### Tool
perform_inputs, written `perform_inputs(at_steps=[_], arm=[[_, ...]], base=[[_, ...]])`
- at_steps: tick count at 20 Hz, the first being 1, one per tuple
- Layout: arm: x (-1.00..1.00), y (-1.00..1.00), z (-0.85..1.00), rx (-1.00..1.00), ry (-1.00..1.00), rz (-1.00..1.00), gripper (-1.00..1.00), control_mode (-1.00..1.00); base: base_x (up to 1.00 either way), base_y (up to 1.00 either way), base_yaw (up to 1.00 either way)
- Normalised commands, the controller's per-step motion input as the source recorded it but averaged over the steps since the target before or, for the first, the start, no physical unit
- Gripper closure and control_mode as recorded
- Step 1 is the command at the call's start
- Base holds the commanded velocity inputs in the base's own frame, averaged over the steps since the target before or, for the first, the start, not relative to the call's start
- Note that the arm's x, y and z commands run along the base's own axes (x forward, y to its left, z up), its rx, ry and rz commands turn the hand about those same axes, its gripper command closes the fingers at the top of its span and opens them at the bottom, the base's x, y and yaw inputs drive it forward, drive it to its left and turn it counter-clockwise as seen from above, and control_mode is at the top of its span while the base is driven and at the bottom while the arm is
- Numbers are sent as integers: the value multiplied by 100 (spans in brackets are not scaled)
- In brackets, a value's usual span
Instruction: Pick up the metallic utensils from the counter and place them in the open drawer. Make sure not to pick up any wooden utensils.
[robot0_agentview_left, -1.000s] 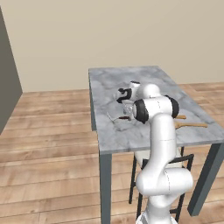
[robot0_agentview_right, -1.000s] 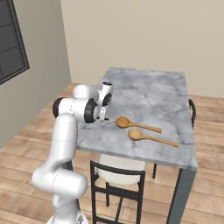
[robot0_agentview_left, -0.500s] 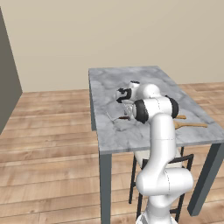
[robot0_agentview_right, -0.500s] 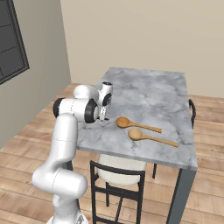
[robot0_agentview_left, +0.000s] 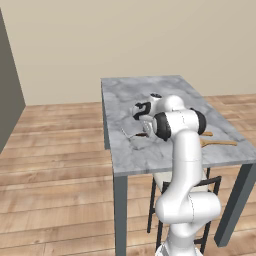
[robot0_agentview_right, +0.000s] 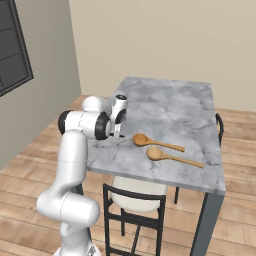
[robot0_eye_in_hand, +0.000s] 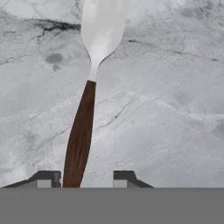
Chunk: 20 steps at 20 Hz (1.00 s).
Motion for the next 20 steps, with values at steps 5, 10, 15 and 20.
perform_inputs(at_steps=[5,10,15,20], arm=[[-6,5,-19,0,0,0,100,-100],[-4,2,-6,0,1,0,100,-100],[0,0,7,0,18,0,100,-100],[0,0,23,0,11,0,100,-100]], base=[[0,0,0],[0,0,0],[0,0,0],[0,0,0]])
